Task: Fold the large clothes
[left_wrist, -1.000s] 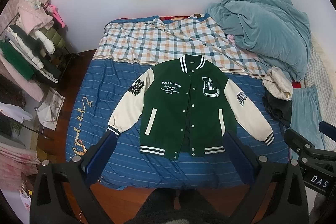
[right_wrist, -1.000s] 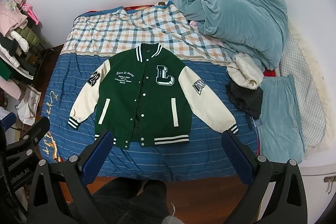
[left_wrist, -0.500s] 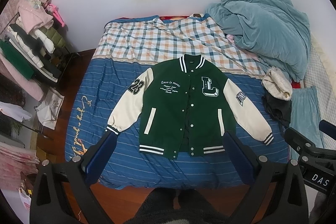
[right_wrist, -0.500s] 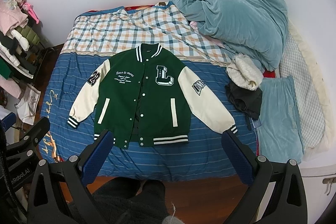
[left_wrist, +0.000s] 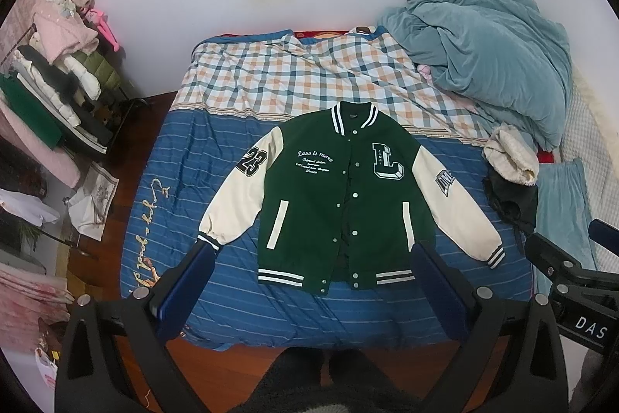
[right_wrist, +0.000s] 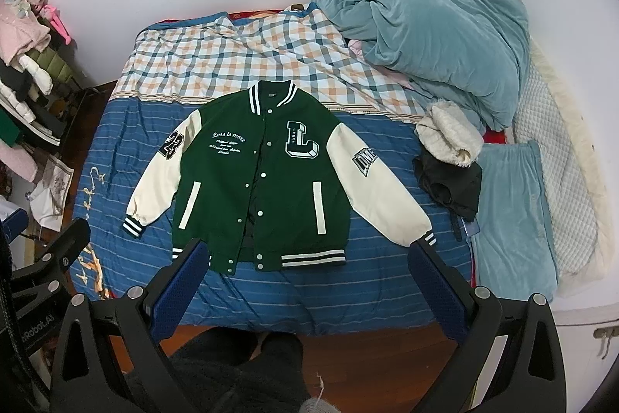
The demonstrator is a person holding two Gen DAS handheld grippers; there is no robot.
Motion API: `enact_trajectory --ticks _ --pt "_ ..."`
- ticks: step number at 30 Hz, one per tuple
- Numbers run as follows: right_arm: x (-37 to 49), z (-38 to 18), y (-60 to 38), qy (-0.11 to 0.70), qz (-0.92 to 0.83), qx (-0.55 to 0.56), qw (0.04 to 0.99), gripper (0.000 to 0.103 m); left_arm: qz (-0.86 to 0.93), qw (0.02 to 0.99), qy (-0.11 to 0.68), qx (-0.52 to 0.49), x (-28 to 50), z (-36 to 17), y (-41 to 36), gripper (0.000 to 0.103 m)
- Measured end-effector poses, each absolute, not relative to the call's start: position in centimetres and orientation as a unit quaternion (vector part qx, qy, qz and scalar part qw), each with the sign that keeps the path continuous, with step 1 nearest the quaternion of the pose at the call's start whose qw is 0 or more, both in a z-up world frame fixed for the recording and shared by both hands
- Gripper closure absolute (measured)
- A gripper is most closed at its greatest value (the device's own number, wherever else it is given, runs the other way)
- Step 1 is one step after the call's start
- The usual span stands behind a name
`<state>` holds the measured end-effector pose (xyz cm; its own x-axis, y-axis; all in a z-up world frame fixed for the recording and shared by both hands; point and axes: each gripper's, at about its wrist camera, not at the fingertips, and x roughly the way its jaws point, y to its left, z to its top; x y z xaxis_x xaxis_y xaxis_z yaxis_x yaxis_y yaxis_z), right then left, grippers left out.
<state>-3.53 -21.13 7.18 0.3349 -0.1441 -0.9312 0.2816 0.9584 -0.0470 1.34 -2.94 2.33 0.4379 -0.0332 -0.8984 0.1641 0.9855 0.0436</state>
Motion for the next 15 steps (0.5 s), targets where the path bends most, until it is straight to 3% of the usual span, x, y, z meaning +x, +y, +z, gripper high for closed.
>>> enact_trajectory --ticks 10,15 --pt "-3.4 7.2 -21.3 0.561 -0.131 0.063 0.815 0.0 -0.064 0.847 0.524 0.059 2.2 2.1 -2.4 0.0" --pt "-3.0 6.9 -22.3 0.531 -0.125 0.083 0.834 0.0 -0.066 0.87 0.486 0.054 4.5 0.3 -1.6 0.0"
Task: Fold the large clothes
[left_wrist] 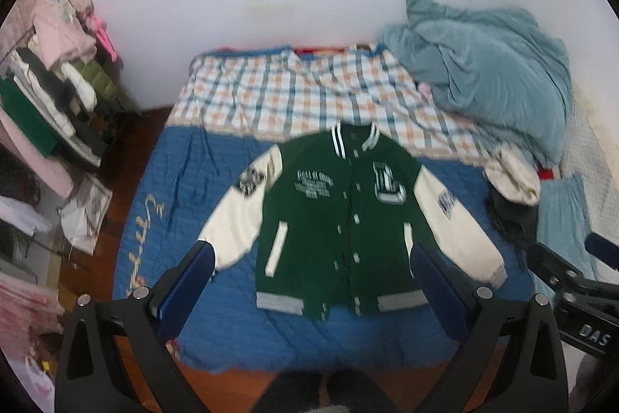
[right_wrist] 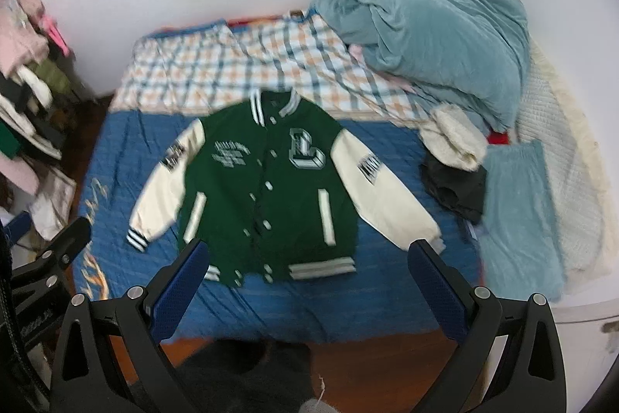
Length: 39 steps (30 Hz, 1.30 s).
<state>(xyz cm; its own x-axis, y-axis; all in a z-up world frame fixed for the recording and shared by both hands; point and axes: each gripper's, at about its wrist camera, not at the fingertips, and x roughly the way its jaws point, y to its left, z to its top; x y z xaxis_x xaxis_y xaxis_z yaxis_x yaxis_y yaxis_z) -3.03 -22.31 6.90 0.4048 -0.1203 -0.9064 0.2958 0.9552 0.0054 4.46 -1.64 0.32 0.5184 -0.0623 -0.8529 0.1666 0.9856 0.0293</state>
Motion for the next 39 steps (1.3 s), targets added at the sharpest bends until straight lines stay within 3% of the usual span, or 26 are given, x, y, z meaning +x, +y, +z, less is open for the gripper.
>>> enact_trajectory --ticks 6,8,10,13,19,25,28,32,33,34,36,37,39 --pt "-1.6 -0.7 -26.0 0.51 -0.194 0.153 0.824 0.0 -0.038 0.886 0.452 0.099 8.7 -7.9 -1.8 0.0" --pt "-1.8 -4.8 -28.1 0.521 -0.228 0.195 0.799 0.007 -0.029 0.878 0.465 0.106 10.2 -11.6 -2.0 0.0" --pt "-2.6 -9.9 -31.5 0.531 -0.251 0.252 0.769 0.023 -0.02 0.867 0.485 0.113 11.8 -15.3 -2.6 0.0" --pt "-4.7 -17.3 -36.6 0.544 -0.284 0.325 0.719 0.03 -0.004 0.851 0.512 0.119 13.9 -20.6 -3.7 0.0" --pt "-11.0 -32.8 -47.4 0.501 -0.356 0.479 0.627 0.03 0.052 0.823 0.55 0.133 17.5 -30.6 -6.3 0.0" --pt "-17.0 -49.2 -56.5 0.378 -0.42 0.626 0.538 0.03 0.106 0.777 0.61 0.115 20.7 -41.1 -7.0 0.0" --pt "-17.4 -54.5 -59.2 0.327 -0.435 0.654 0.525 0.03 0.116 0.762 0.625 0.121 22.1 -45.3 -7.5 0.0" --pt "-16.4 -57.4 -61.6 0.288 -0.454 0.655 0.531 0.028 0.128 0.754 0.634 0.119 23.1 -49.2 -7.3 0.0" --pt "-15.4 -57.2 -62.0 0.284 -0.464 0.639 0.544 0.033 0.129 0.753 0.635 0.119 23.4 -50.1 -7.6 0.0" --pt "-14.4 -57.2 -62.3 0.29 -0.475 0.62 0.552 0.046 0.129 0.753 0.635 0.119 23.6 -51.0 -7.6 0.0" --pt "-12.9 -57.0 -62.5 0.292 -0.49 0.595 0.567 0.079 0.127 0.752 0.636 0.118 24.2 -52.2 -7.5 0.0" --pt "-11.8 -56.8 -62.5 0.297 -0.495 0.581 0.574 0.086 0.127 0.751 0.637 0.118 24.2 -52.7 -7.3 0.0" --pt "-9.5 -55.3 -62.2 0.298 -0.5 0.558 0.591 0.088 0.121 0.755 0.634 0.115 24.3 -53.0 -6.7 0.0"
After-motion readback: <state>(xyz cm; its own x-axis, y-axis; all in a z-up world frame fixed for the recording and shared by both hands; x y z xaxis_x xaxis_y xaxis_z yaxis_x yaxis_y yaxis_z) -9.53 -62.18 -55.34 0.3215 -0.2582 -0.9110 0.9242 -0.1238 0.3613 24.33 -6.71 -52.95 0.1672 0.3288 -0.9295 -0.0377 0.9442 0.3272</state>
